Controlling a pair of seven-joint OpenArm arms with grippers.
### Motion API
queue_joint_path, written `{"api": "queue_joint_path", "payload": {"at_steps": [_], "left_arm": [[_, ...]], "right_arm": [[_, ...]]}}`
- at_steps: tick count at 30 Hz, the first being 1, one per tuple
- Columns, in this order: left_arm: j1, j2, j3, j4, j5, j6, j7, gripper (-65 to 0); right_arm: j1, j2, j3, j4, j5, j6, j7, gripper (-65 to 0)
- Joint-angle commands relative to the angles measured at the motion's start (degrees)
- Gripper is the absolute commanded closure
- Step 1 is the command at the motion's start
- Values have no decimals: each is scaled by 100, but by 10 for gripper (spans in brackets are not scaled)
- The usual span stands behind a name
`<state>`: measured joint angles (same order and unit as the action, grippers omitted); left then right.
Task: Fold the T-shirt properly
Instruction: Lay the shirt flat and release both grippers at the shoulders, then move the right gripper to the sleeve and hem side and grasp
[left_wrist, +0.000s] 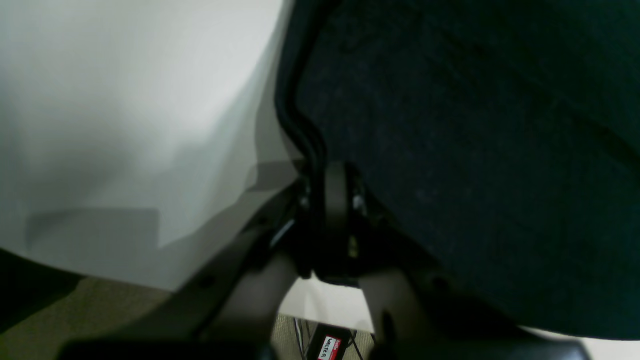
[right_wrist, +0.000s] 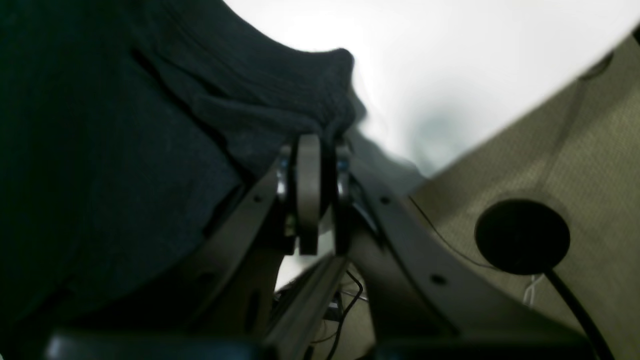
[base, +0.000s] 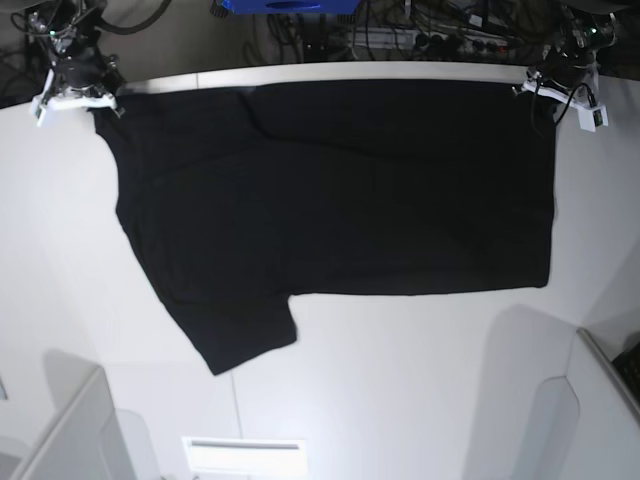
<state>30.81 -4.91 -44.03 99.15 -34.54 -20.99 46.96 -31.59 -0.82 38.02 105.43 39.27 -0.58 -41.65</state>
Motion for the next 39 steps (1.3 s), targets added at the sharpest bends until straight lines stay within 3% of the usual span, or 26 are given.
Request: {"api": "queue_joint_path", "payload": {"at_steps": [1, 15, 17, 18, 20, 23, 26, 32, 37, 39], "left_arm": [[36, -85, -23, 102, -40, 11, -103, 0], [150, -59, -67, 111, -40, 47, -94, 0], [185, -68, -76, 111, -40, 47, -94, 0], [229, -76, -76, 111, -40, 47, -111, -23], [229, -76, -85, 120, -40, 47, -120, -138], [229, -76, -85, 120, -40, 47, -120, -290], [229, -76, -129, 164, -49, 47, -129, -378], [185, 64, -1131, 964, -40, 47, -103, -398], [-175, -85, -1289, 1131, -31, 47, -94, -395], [-307, -226, -1122, 1122, -31, 47, -94, -395]], "right_arm": [[-71, 60, 53, 152, 34, 27, 108, 0], [-194, 51, 53, 161, 34, 27, 108, 0], [-203, 34, 53, 169, 34, 27, 116, -134], [-203, -2, 53, 169, 34, 27, 116, -206], [-212, -98, 62, 178, 34, 27, 152, -309], [-247, -133, 62, 301, 34, 27, 152, -326], [-282, -142, 62, 468, 25, 27, 160, -326], [34, -72, 431, 653, 7, 45, 169, -333], [702, 403, 158, 486, -36, 695, 116, -327], [948, 552, -70, 451, -177, 704, 116, -327]]}}
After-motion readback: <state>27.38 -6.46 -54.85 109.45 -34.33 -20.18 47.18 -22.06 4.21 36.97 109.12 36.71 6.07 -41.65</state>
